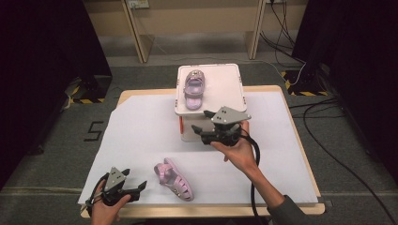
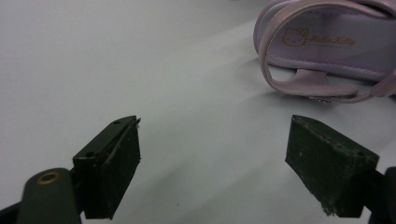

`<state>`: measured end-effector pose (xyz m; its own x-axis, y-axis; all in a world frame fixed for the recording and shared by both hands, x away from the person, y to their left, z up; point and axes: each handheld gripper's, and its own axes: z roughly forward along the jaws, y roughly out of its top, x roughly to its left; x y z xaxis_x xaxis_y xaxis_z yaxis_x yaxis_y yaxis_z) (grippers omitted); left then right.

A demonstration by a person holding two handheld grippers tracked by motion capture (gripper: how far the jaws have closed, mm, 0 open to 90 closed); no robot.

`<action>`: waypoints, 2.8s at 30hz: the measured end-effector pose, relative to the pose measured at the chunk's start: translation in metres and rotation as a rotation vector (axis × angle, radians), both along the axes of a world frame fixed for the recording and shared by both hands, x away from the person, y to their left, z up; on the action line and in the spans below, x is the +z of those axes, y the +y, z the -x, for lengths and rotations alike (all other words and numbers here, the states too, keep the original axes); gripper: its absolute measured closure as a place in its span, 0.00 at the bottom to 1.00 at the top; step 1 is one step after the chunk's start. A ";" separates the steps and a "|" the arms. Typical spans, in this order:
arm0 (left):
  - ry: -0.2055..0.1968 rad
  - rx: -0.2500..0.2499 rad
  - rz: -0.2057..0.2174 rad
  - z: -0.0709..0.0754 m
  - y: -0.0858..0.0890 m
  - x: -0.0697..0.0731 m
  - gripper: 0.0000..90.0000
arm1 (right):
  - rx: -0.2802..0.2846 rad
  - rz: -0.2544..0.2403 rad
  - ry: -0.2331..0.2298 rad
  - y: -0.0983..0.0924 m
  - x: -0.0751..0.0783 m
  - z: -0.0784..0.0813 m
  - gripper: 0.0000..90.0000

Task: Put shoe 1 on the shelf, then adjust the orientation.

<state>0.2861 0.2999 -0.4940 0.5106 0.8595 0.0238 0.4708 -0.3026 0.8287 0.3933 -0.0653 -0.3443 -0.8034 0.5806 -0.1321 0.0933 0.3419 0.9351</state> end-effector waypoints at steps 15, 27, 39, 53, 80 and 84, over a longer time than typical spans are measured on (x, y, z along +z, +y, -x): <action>-0.004 0.000 0.006 0.000 0.002 0.001 0.19 | 0.087 0.075 0.071 0.021 -0.034 0.036 0.39; 0.001 0.000 0.001 -0.001 0.001 0.002 0.19 | 0.153 0.146 0.116 0.038 -0.062 0.059 0.37; -0.001 0.000 0.006 0.000 0.001 0.002 0.19 | 0.193 0.216 0.166 0.051 -0.088 0.071 0.33; 0.000 0.000 0.004 -0.001 0.002 0.001 0.19 | 0.228 0.255 0.156 0.063 -0.098 0.084 0.32; -0.007 -0.006 0.002 0.002 0.002 0.002 0.19 | 0.136 0.310 0.090 0.055 -0.110 0.087 0.33; -0.005 -0.005 -0.002 0.002 0.002 0.002 0.19 | 0.091 0.365 0.106 0.046 -0.125 0.089 0.29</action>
